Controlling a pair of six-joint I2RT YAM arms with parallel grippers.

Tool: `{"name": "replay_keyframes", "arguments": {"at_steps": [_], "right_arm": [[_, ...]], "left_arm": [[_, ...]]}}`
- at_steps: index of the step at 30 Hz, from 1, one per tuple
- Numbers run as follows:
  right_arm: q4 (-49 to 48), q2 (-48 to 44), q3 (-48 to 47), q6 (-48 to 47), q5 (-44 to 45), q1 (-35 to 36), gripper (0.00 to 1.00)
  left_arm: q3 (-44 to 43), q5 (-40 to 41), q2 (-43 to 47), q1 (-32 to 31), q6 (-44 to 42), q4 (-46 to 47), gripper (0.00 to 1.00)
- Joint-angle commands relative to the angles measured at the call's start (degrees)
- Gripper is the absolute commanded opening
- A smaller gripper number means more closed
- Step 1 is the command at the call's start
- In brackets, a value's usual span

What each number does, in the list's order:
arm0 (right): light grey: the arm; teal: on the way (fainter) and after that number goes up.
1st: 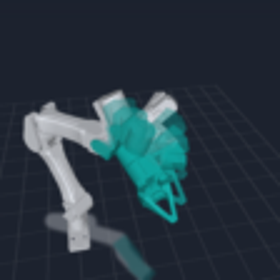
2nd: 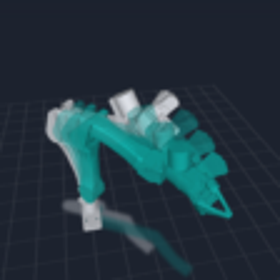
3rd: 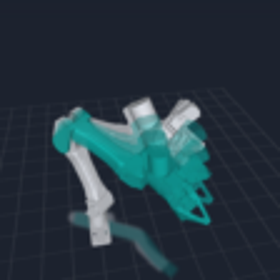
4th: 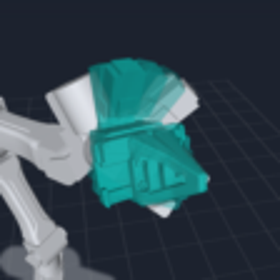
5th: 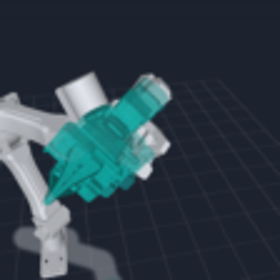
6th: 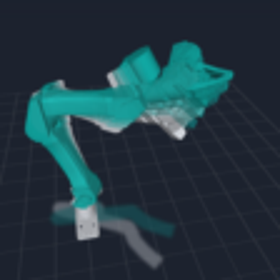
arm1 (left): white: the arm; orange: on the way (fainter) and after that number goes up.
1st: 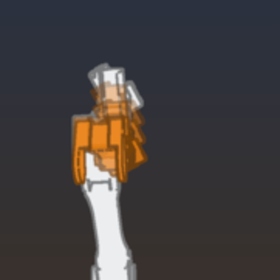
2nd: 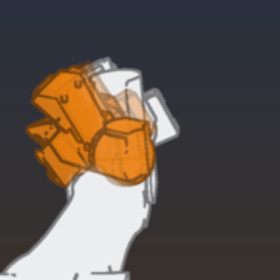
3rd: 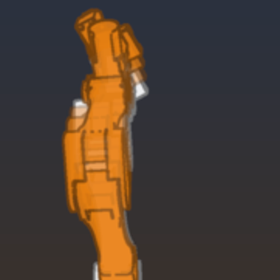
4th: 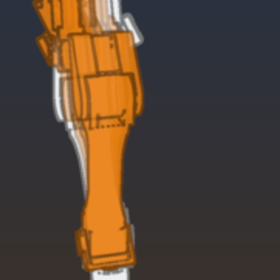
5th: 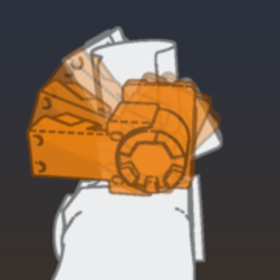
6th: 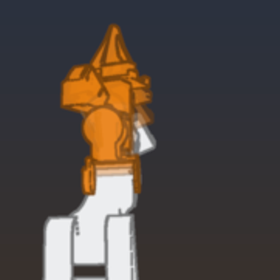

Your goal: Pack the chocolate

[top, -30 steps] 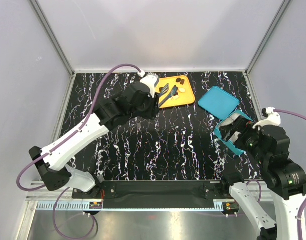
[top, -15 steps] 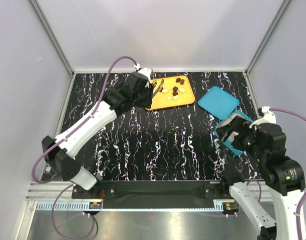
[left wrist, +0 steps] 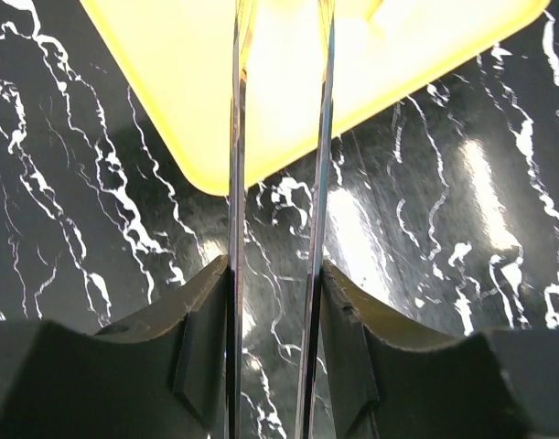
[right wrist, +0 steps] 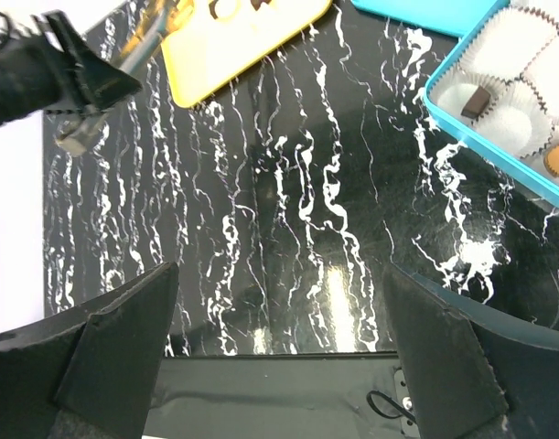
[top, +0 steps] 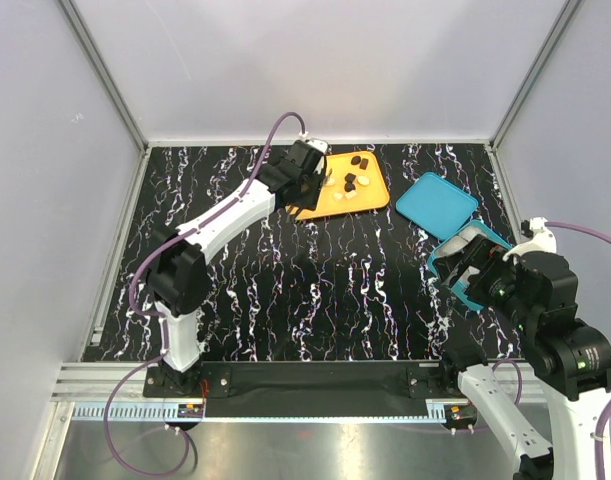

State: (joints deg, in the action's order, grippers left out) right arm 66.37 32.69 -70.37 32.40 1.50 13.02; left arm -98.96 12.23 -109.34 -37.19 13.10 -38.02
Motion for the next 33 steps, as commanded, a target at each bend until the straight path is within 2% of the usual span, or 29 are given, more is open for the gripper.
{"name": "replay_keyframes", "arguments": {"at_steps": [1,9,16,33], "right_arm": [[-0.10,0.89,-3.37,0.64,1.22,0.26,1.00],[-1.41,1.24,-4.51,-1.73,1.84,0.26,1.00],[-2.56,2.65,-4.34,-1.91,-0.09,0.26,1.00],[-2.38,1.41,-6.45,-1.82,2.02,0.26,1.00]], "left_arm": [[-2.65,-1.59,-0.78,1.07,-2.55,5.32,0.45],[-2.37,-6.78,-4.65,1.95,-4.66,7.88,0.45],[-3.26,-6.34,-7.29,2.12,-5.90,7.35,0.46],[-8.27,-4.50,-12.04,2.74,-6.60,6.47,0.47]]}}
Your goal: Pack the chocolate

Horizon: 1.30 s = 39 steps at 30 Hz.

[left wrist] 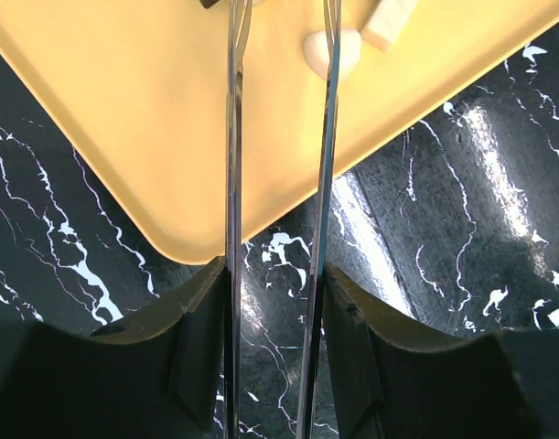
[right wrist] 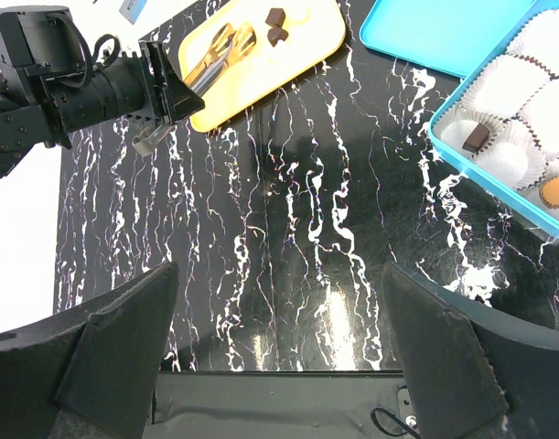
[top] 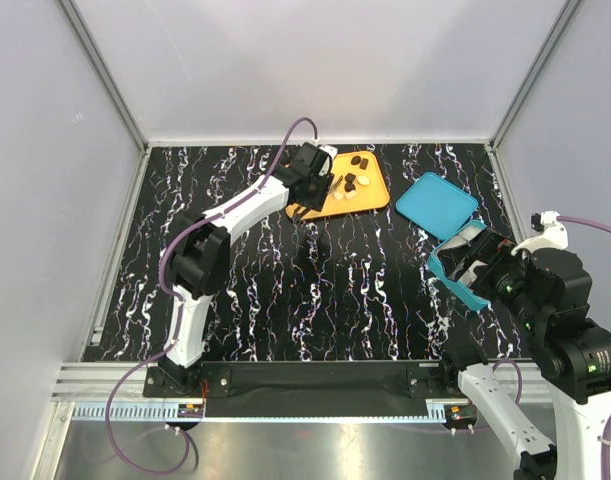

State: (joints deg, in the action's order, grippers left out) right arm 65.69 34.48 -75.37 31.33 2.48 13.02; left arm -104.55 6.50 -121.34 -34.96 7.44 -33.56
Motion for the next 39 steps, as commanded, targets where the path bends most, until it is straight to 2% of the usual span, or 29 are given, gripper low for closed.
{"name": "replay_keyframes", "arguments": {"at_steps": [1,23,39], "right_arm": [[-1.79,-0.29,-1.44,-0.66,0.95,0.26,1.00],[-2.94,0.59,-1.09,0.40,0.16,0.26,1.00],[-3.20,0.06,-0.56,0.31,0.77,0.26,1.00]], "left_arm": [[-2.67,1.41,-0.13,0.51,-1.11,2.10,0.47],[-2.76,6.33,0.14,0.51,-2.70,2.01,0.48],[-4.87,3.60,-4.43,0.59,-1.91,2.18,0.49]]}}
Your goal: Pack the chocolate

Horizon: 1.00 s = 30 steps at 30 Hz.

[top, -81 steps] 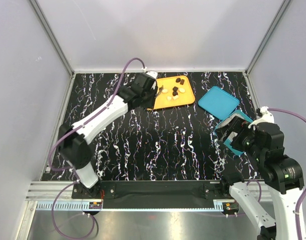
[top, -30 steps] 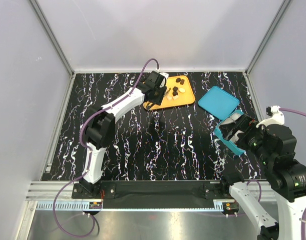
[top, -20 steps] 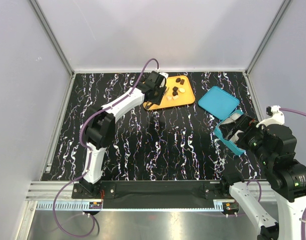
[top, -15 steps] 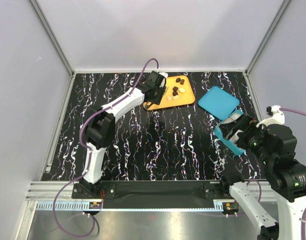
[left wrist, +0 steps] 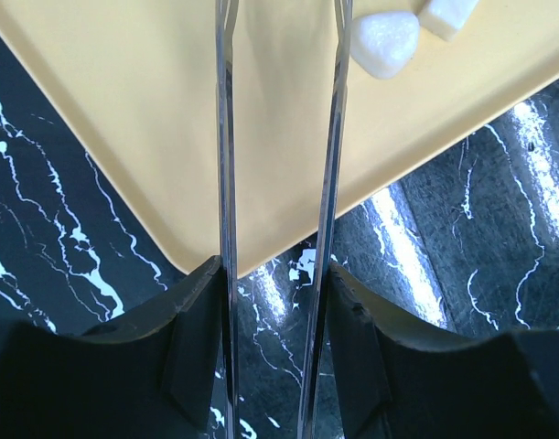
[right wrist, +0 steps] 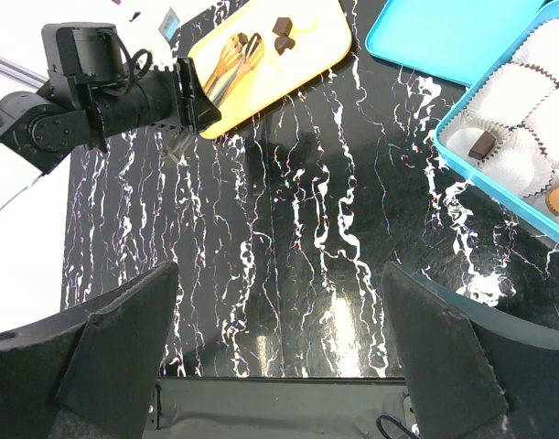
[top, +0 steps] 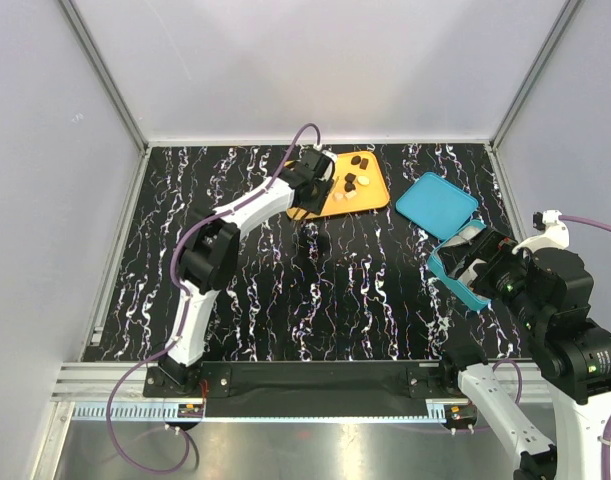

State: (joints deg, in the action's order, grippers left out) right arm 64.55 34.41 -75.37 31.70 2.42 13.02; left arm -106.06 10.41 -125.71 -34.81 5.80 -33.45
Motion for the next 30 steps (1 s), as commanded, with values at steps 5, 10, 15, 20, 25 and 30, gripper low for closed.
{"name": "replay_keyframes", "arguments": {"at_steps": [5,10,15,20,25,30], "right_arm": [[-2.06,-0.05,-0.48,-0.15,0.92,0.26,1.00],[-1.98,-0.14,-0.56,-0.33,1.28,0.26,1.00],[-2.06,-0.40,-0.13,-0.33,1.28,0.26,1.00],[-2.41,-0.57,0.23,-0.15,0.93,0.17,1.00],[-2.50,-0.84,0.32,-0.06,0.66,0.26,1.00],[-2.33,-1.28,0.40,0.11,0.66,0.17,1.00]], "left_arm": [[-3.89,-0.48,-1.03,0.44,-0.27,2.51,0.49],[-5.03,-1.18,-1.64,0.44,-0.44,1.99,0.45],[-4.86,-1.98,-0.59,0.35,-0.71,0.85,0.40],[-3.02,-1.89,1.60,0.35,-0.71,0.41,0.37],[-2.31,-1.54,4.15,0.35,-0.09,-0.38,0.37],[-2.22,-1.71,5.82,0.35,0.61,-1.00,0.37]]}}
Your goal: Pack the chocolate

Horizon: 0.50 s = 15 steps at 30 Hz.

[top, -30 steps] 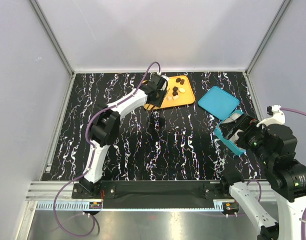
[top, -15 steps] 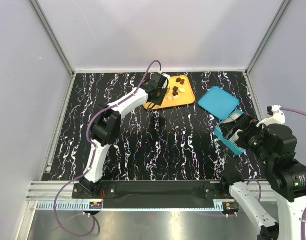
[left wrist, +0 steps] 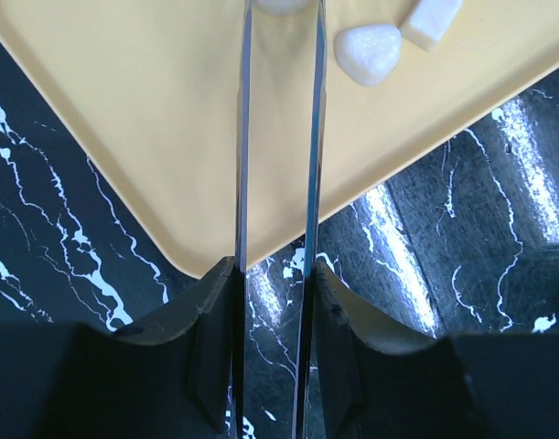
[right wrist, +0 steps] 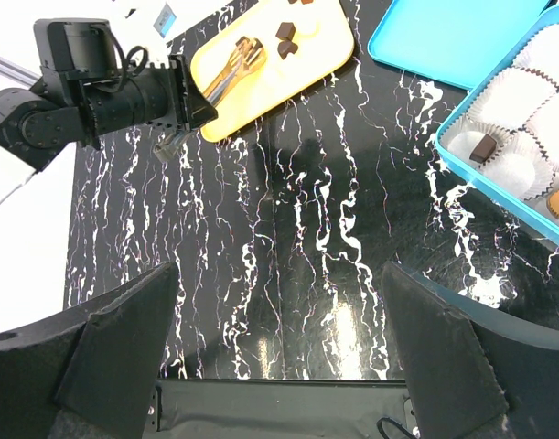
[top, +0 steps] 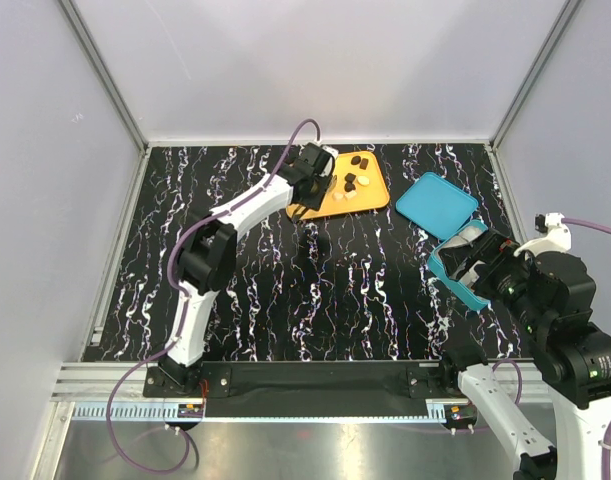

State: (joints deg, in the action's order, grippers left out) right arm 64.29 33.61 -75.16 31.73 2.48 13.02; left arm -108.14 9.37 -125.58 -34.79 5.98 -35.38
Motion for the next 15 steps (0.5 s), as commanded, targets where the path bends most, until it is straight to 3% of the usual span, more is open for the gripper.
{"name": "replay_keyframes", "arguments": {"at_steps": [1,15], "right_arm": [[-1.98,-0.64,0.18,0.09,0.60,0.25,1.00],[-2.42,-0.30,-1.04,0.18,-0.11,0.26,1.00]], "left_arm": [[-0.23,-0.75,5.87,0.33,0.61,0.92,0.37],[-0.14,-2.59,10.00,0.07,2.37,-1.27,0.38]]}}
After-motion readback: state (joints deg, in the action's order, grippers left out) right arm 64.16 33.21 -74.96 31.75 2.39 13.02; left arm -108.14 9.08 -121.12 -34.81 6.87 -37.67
